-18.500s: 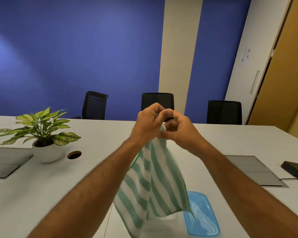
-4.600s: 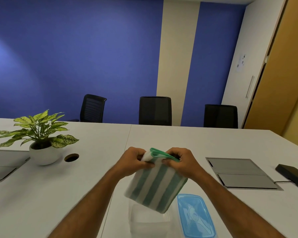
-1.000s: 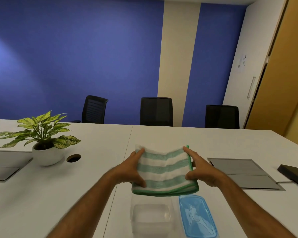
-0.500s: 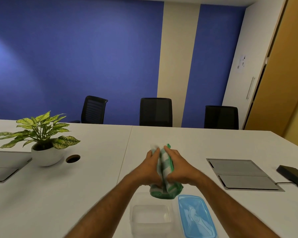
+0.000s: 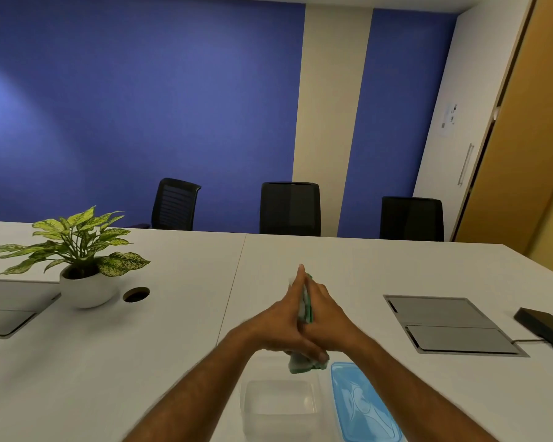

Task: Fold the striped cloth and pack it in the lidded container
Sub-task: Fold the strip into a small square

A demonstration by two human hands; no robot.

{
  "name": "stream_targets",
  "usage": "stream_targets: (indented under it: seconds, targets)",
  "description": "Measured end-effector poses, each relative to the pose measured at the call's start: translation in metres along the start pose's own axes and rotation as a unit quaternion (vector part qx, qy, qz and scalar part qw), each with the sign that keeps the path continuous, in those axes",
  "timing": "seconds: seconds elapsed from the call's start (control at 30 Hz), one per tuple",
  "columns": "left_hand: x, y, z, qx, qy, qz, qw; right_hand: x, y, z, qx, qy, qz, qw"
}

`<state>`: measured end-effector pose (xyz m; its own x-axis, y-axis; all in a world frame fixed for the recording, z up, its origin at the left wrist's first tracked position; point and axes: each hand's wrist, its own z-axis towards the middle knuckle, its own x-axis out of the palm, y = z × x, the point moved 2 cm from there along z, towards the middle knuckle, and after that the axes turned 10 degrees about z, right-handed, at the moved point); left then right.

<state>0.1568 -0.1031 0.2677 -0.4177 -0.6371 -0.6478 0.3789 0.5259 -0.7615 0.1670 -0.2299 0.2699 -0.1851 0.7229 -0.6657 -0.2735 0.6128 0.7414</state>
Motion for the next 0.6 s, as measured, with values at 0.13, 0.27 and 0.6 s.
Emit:
stream_targets:
  seconds: [0.13,0.27,0.6]
  targets:
    - [0.001,0.001,-0.006,0.012,-0.002,-0.068,0.998,-0.002,-0.003,-0.002,0.002,-0.004,-0.011,1.000]
    - [0.007,0.017,-0.003,0.020,-0.048,-0.110,0.993,-0.003,-0.010,0.000,0.004,-0.051,0.051,0.997]
    - [-0.008,0.045,-0.012,-0.192,-0.278,-0.240,0.910,-0.002,-0.026,-0.004,0.016,-0.079,0.419,0.904]
